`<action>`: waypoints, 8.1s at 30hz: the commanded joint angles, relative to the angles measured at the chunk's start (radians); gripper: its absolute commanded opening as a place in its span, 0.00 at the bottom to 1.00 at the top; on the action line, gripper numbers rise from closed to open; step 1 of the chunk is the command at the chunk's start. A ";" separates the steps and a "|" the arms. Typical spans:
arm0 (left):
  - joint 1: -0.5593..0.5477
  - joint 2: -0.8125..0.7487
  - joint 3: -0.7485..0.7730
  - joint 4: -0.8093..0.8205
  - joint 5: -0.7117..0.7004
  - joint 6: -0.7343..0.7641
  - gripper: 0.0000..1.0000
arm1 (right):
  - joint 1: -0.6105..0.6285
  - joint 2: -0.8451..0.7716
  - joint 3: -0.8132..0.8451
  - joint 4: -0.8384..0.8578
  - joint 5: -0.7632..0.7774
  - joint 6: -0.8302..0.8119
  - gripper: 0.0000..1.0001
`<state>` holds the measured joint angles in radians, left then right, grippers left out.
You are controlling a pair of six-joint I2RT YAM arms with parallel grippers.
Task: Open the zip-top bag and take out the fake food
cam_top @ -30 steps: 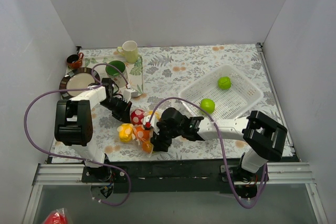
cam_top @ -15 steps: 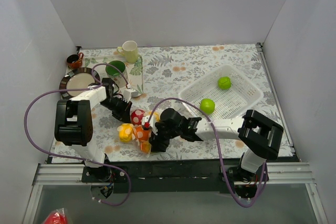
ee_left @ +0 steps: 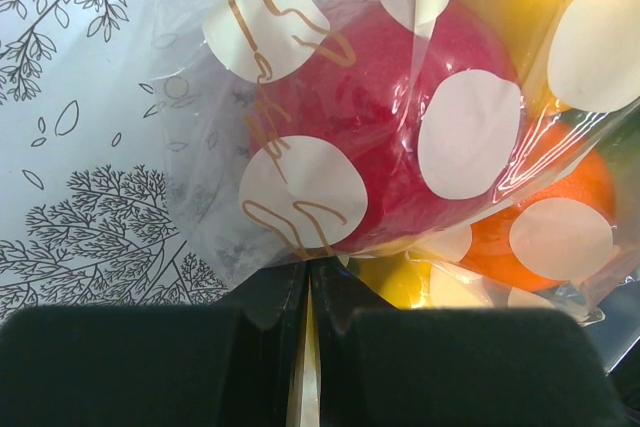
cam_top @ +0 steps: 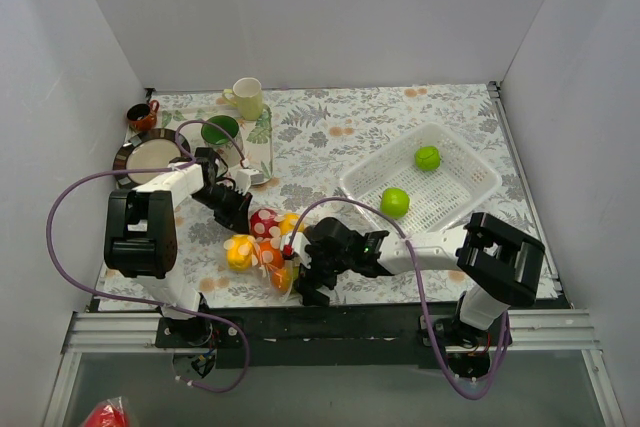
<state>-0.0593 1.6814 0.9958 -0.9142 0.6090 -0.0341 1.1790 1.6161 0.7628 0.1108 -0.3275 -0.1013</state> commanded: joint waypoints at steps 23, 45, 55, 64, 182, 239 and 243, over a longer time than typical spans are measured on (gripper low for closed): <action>-0.007 -0.006 -0.037 0.051 -0.018 0.020 0.02 | -0.005 -0.068 0.122 -0.108 0.116 -0.067 0.93; -0.007 -0.023 -0.069 0.057 -0.026 0.028 0.02 | -0.007 -0.024 0.121 -0.054 0.191 -0.017 0.34; -0.007 0.001 -0.080 0.106 -0.048 0.028 0.02 | -0.007 -0.384 -0.011 -0.224 0.444 0.086 0.26; -0.007 -0.002 -0.056 0.101 -0.051 0.030 0.00 | -0.037 -0.493 0.018 -0.496 1.023 0.267 0.10; -0.007 -0.014 -0.069 0.086 -0.031 0.028 0.00 | -0.012 0.067 0.105 0.150 0.555 0.167 0.83; -0.057 -0.071 -0.095 0.210 -0.127 -0.081 0.00 | 0.117 -0.575 -0.131 -0.228 0.999 0.353 0.56; -0.062 -0.055 -0.111 0.239 -0.146 -0.087 0.00 | 0.131 -0.513 -0.151 -0.134 0.949 0.347 0.52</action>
<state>-0.1165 1.6234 0.9016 -0.7483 0.5243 -0.1162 1.2964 1.0641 0.6186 -0.1757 0.6579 0.2401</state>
